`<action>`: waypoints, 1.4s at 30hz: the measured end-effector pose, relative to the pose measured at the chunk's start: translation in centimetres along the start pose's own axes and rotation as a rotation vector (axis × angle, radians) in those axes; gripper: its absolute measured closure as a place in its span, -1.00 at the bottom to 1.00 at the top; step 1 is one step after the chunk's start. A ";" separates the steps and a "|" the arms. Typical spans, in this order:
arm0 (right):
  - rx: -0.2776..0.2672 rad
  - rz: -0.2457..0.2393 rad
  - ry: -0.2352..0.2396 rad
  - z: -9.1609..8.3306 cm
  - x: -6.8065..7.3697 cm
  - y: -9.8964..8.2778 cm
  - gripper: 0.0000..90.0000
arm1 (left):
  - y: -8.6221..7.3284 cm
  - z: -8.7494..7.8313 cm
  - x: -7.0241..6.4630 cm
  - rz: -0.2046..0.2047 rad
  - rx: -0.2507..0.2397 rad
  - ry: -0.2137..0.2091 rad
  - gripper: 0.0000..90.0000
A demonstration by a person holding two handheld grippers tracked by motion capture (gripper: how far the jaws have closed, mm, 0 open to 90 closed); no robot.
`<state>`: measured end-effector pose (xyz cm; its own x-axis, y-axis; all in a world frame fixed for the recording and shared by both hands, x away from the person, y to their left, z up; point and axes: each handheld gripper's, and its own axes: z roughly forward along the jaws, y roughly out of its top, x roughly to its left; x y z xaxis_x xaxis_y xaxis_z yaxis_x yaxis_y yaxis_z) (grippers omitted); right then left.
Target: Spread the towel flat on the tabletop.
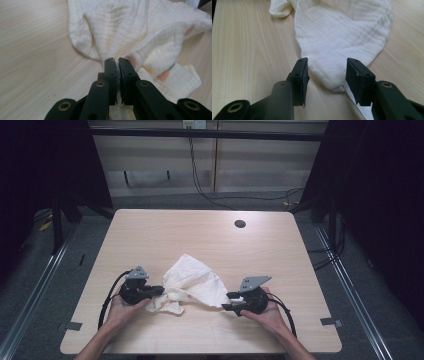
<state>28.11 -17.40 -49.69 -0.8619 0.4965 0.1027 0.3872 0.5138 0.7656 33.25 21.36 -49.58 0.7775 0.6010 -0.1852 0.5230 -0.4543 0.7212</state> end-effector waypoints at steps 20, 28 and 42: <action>-0.003 -0.013 -0.060 0.6 0.6 -0.7 0.78 | 0.0 -0.8 0.3 -0.031 -0.038 -0.048 0.90; -0.087 0.039 -0.059 -1.4 0.3 0.0 0.92 | 0.3 -1.7 -0.6 0.003 -0.071 -0.053 0.91; -0.191 0.147 -0.051 -6.8 -0.8 2.1 0.91 | 2.5 -3.3 -2.5 0.067 -0.165 -0.120 0.91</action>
<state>27.39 -21.46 -43.87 -0.7815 0.5931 0.1938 0.4343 0.2941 0.8514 31.42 20.88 -45.10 0.8497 0.4861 -0.2042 0.4123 -0.3711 0.8320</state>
